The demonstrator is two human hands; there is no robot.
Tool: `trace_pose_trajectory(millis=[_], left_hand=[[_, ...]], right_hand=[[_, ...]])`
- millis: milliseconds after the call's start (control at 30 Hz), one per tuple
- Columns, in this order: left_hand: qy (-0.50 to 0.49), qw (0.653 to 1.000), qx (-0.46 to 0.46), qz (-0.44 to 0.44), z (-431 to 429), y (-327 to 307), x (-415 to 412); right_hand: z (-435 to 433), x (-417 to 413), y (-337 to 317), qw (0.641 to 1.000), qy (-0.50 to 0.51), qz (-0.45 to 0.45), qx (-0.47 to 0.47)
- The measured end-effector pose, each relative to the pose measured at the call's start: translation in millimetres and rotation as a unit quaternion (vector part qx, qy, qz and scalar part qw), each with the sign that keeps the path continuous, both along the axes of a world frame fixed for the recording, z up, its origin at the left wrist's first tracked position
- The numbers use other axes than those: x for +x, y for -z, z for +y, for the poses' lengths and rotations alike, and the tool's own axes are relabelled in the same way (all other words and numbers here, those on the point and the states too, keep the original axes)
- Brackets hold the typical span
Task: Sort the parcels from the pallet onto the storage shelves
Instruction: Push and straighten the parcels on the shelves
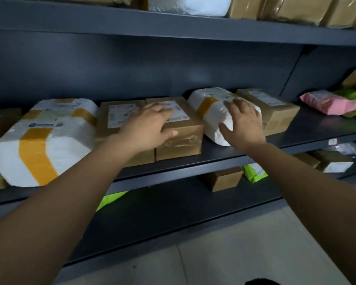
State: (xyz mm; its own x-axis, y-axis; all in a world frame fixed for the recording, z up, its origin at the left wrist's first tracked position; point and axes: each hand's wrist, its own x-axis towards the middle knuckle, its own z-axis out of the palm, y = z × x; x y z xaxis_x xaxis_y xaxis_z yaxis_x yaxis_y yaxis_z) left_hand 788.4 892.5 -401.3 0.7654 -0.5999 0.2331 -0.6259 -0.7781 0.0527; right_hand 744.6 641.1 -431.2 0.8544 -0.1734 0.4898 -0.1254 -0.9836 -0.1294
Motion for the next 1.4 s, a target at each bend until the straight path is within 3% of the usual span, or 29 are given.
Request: trace_pose_trajectory(millis=[67, 300, 533, 733, 933, 1200, 1400], left_hand=[[0.014, 1.0, 0.003, -0.011, -51, -4, -3], [-0.022, 0.998, 0.058, 0.005, -200, 5, 18], [-0.098, 0.99, 0.087, 0.058, -233, 16, 38], [-0.094, 0.991, 0.077, 0.061, -233, 14, 36], [-0.096, 0.991, 0.051, 0.082, -229, 14, 31], [-0.07, 0.995, 0.048, 0.058, -187, 14, 24], [-0.074, 0.995, 0.061, 0.039, -172, 19, 23]], right_hand=[[-44, 2, -5, 1.0, 0.027, 0.0, 0.014], [-188, 26, -9, 0.989, 0.06, 0.136, 0.027], [-248, 62, 8, 0.98, -0.036, 0.192, 0.025], [-253, 67, 26, 0.989, -0.056, 0.129, -0.042], [-252, 63, 28, 0.991, -0.062, 0.109, -0.042], [-237, 44, 41, 0.994, -0.106, -0.005, -0.033], [-224, 38, 41, 0.994, -0.108, -0.017, -0.027]])
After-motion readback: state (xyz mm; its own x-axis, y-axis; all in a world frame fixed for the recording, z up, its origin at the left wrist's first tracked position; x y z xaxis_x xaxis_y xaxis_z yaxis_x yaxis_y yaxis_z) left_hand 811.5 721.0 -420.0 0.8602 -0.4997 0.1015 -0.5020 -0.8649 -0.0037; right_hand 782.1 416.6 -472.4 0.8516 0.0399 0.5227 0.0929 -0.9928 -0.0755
